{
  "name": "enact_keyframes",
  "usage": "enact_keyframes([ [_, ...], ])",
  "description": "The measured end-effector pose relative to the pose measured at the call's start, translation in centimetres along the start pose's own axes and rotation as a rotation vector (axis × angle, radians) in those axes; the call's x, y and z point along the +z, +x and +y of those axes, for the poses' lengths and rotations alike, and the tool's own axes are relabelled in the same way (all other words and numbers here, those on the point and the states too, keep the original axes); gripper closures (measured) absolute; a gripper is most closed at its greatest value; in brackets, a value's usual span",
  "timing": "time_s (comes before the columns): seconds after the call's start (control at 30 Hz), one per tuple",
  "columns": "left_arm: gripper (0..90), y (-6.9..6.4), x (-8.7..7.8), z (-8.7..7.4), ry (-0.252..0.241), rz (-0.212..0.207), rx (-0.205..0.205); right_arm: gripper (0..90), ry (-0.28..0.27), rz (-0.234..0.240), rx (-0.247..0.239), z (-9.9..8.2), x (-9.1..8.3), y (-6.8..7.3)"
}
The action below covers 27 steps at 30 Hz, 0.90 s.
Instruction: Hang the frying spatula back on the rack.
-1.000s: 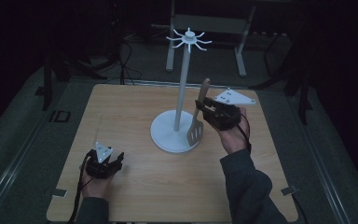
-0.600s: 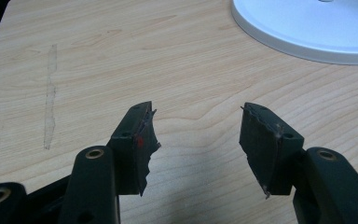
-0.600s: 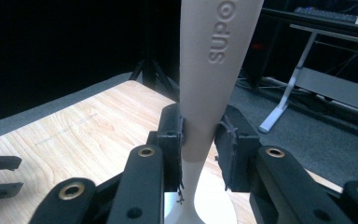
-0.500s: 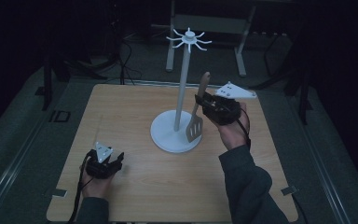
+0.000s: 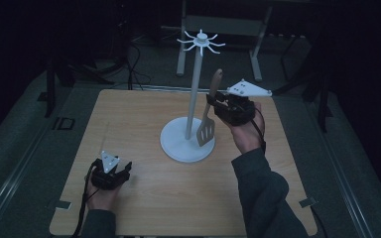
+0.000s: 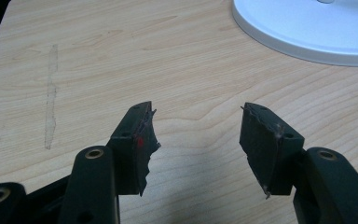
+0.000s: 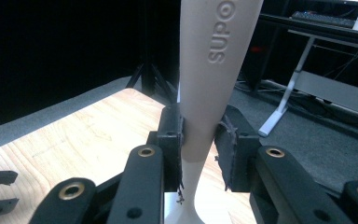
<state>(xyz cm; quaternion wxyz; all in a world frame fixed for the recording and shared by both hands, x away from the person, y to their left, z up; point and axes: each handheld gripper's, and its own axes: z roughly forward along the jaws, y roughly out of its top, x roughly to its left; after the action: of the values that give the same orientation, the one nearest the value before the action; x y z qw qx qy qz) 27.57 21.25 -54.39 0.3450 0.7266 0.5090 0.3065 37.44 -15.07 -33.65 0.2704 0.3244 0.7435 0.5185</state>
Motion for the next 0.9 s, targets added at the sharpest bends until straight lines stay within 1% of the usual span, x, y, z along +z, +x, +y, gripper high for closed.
enact_keyframes([
  [0.27,44.6,0.0,0.0,0.0,0.002,-0.001,0.001,72.4,-0.009,0.012,0.013,0.9,0.2,-0.1],
  [0.47,44.6,0.0,0.0,0.0,-0.001,-0.002,-0.003,72.4,-0.016,0.009,0.016,1.8,0.2,-0.2],
  [0.7,44.6,0.0,0.0,0.0,0.0,-0.002,0.0,72.4,-0.016,0.008,0.03,2.5,0.2,-0.8],
  [0.9,44.6,0.0,0.0,0.0,0.001,-0.001,0.001,72.4,-0.016,0.002,0.036,3.1,0.3,-1.1],
])
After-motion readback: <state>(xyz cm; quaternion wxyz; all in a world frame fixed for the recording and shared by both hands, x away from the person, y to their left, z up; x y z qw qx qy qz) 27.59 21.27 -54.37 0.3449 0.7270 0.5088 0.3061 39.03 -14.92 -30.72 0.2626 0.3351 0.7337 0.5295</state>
